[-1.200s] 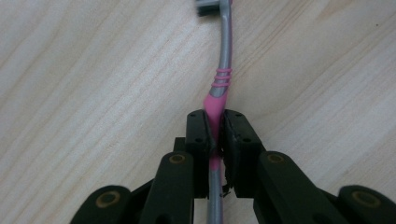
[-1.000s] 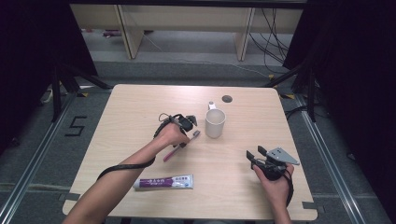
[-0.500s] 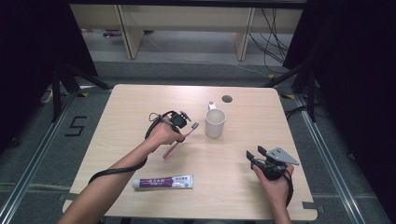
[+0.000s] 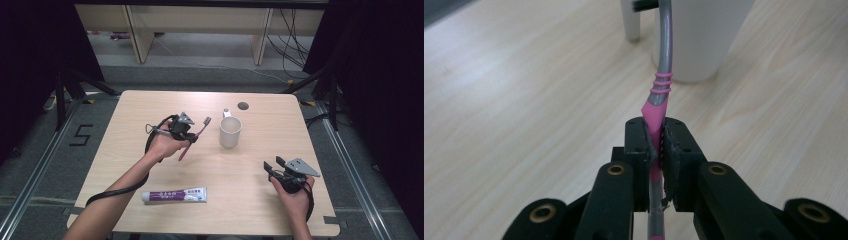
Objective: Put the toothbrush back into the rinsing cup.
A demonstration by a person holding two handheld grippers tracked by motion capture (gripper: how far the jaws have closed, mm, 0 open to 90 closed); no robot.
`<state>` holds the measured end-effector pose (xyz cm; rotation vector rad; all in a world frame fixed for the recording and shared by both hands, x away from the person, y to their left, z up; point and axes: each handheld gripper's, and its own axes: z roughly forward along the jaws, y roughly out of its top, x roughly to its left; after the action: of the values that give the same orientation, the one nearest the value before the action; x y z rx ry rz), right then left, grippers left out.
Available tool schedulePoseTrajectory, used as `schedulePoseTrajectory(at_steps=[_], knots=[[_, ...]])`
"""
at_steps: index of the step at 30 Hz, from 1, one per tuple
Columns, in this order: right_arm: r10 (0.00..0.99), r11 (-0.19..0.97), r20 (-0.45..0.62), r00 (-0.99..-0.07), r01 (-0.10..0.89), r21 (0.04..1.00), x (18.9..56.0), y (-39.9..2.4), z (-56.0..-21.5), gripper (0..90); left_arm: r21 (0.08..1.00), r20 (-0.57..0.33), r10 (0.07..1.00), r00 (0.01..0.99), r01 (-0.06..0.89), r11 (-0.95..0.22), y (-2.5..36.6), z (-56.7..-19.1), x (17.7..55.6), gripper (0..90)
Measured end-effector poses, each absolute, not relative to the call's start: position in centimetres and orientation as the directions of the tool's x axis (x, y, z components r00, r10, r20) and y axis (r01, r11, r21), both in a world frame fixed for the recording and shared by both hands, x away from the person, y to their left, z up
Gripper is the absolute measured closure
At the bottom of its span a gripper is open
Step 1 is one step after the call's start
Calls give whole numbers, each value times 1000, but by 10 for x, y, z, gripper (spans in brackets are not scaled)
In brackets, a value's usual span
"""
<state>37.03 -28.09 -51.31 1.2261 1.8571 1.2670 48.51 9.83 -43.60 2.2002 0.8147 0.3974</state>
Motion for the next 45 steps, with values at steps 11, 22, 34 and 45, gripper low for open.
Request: schedulePoseTrajectory(at_steps=[11, 22, 34, 45], knots=[[905, 107, 69, -419, 381, 918, 370, -279, -514, 442, 925, 2, 679, 734, 256, -279, 110, -434, 482, 819], [909, 130, 38, -416, 369, 920, 370, -281, -513, 442, 980, -38, 670, 742, 159, -121, 113, -426, 486, 818], [908, 133, 35, -418, 365, 921, 370, -281, -513, 442, 994, -50, 635, 771, 97, -40, 105, -419, 502, 819], [906, 134, 35, -421, 365, 921, 370, -281, -513, 441, 998, -14, 645, 764, 47, -34, 94, -414, 512, 818]])
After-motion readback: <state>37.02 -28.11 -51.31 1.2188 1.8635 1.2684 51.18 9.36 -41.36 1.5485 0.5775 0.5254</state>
